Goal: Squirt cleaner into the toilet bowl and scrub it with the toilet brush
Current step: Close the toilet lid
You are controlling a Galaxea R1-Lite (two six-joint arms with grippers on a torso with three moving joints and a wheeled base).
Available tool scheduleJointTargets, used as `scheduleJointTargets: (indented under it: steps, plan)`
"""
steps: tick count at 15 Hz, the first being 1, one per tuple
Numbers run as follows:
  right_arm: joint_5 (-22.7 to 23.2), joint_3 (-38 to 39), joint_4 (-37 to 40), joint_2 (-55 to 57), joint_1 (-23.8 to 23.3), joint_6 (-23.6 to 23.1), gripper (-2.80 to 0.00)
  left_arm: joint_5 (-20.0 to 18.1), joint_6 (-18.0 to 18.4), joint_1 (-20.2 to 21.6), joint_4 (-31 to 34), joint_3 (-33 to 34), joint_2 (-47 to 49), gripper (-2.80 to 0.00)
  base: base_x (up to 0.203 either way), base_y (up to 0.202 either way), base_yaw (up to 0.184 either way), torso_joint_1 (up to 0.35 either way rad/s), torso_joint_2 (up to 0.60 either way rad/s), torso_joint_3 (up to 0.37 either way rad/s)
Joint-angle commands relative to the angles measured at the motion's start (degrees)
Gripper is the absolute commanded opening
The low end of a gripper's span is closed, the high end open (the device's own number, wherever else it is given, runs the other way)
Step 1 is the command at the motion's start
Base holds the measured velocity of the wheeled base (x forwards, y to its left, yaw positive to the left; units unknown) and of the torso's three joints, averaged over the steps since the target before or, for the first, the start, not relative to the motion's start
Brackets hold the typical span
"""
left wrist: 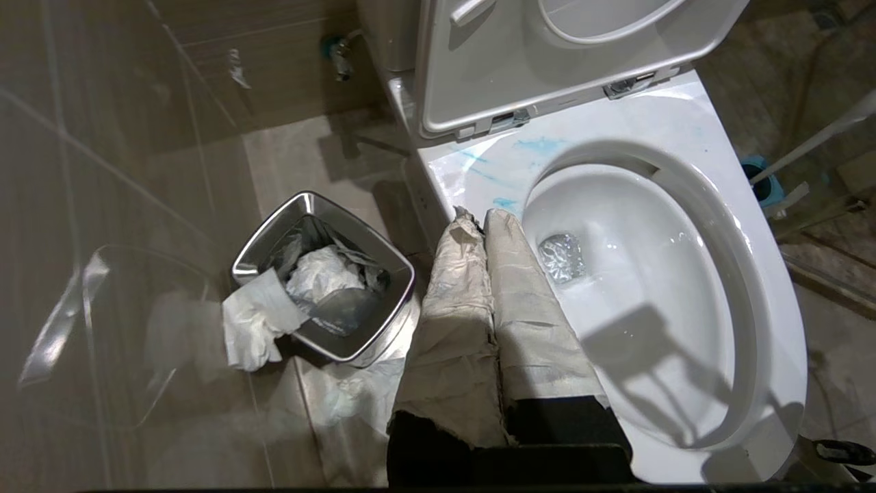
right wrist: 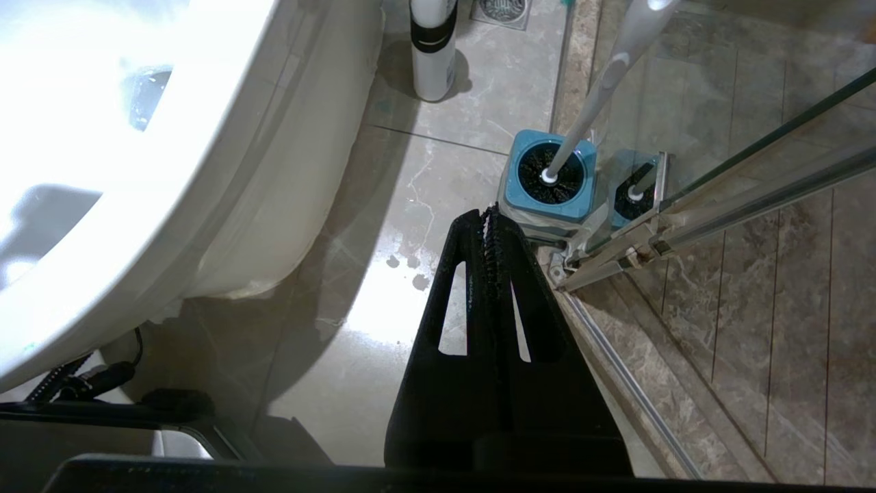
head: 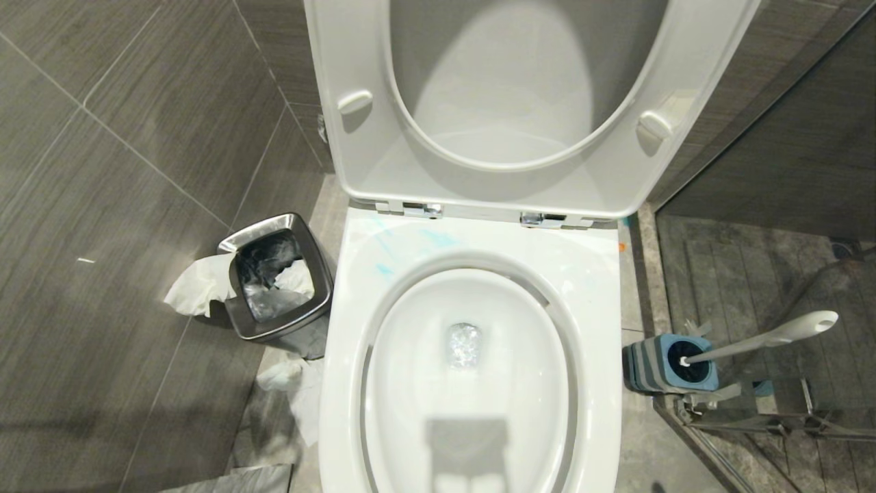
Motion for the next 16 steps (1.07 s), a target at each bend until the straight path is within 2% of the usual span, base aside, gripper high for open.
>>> scheduleJointTargets:
  steps: [1,5,7,9,11,14,16]
  plan:
    - [0.0,0.0,0.0,0.0,0.1,0.0,-2.80,-0.6,-0.2,2.9,0.1,4.2,-10.8,-2.80,0.000,0.000,0.000,0.000,0.00,0.000]
    - [0.0,0.0,0.0,0.0,0.0,0.0,-2.80,-0.7,-2.2,5.2,-0.9,7.6,-18.1,-2.80,0.000,0.000,0.000,0.000,0.00,0.000]
    - [0.0,0.0,0.0,0.0,0.1,0.0,-2.80,-0.3,-3.5,7.2,-4.7,11.9,-21.2,-2.80,0.000,0.000,0.000,0.000,0.00,0.000]
    - [0.0,0.0,0.0,0.0,0.0,0.0,-2.80,1.7,-3.9,8.2,-10.4,15.7,-24.3,-2.80,0.000,0.000,0.000,0.000,0.00,0.000]
    - [0.0,0.0,0.0,0.0,0.1,0.0,-2.80,5.3,-4.3,8.3,-13.6,18.1,-26.5,-2.80,0.000,0.000,0.000,0.000,0.00,0.000]
    - [0.0,0.0,0.0,0.0,0.0,0.0,-2.80,6.2,-4.9,8.5,-14.8,20.6,-28.4,-2.80,0.000,0.000,0.000,0.000,0.00,0.000]
    - [0.0,0.0,0.0,0.0,0.0,0.0,-2.80,7.5,-4.9,8.6,-18.7,23.0,-28.5,-2.80,0.000,0.000,0.000,0.000,0.00,0.000]
